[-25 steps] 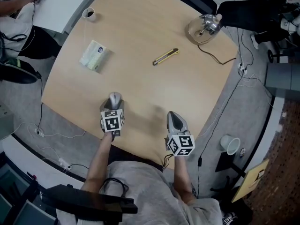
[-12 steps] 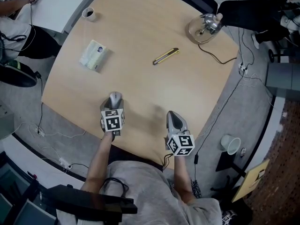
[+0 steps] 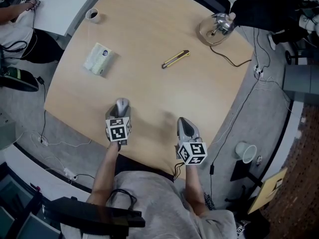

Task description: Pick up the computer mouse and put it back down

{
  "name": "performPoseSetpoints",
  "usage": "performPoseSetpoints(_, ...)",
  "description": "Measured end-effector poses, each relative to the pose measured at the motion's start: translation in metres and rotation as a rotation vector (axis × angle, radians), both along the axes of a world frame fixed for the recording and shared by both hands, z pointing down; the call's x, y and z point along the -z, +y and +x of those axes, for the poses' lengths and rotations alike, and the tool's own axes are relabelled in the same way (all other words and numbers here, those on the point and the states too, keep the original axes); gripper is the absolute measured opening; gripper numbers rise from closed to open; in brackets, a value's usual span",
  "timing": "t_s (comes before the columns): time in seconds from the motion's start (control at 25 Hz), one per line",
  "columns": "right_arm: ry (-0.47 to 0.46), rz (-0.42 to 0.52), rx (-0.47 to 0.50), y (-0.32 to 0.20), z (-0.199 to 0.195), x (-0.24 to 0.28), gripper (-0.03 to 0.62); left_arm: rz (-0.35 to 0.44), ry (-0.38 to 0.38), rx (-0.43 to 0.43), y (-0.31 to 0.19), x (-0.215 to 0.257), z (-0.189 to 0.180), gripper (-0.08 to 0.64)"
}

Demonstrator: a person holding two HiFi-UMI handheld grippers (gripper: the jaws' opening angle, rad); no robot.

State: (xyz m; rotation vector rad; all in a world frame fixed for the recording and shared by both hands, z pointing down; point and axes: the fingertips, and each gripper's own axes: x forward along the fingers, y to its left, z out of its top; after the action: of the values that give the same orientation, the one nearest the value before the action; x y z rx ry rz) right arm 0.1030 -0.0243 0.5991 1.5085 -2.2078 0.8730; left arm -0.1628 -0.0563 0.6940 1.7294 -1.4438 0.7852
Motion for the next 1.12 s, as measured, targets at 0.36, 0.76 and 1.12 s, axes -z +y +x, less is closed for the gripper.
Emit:
performPoseSetpoints(0.36,0.002,-0.001,0.005,-0.0008,-0.0017,-0.0012,0.006,0.000,-0.048,-0.020,-0.0008,-0.0026,0.0012,0.282)
performPoseSetpoints(0.76,-0.002,-0.008,-0.002,-0.0010,0.0021,-0.0007,0.006,-0.055,-0.110,-0.034,-0.0054,-0.0057,0.0001,0.305)
performPoseSetpoints(1.12,-0.003,-0.018,-0.011,0.0000,0.0054,-0.0010,0.006,-0.060,-0.121,-0.045,-0.0057,-0.0048,0.0014,0.316)
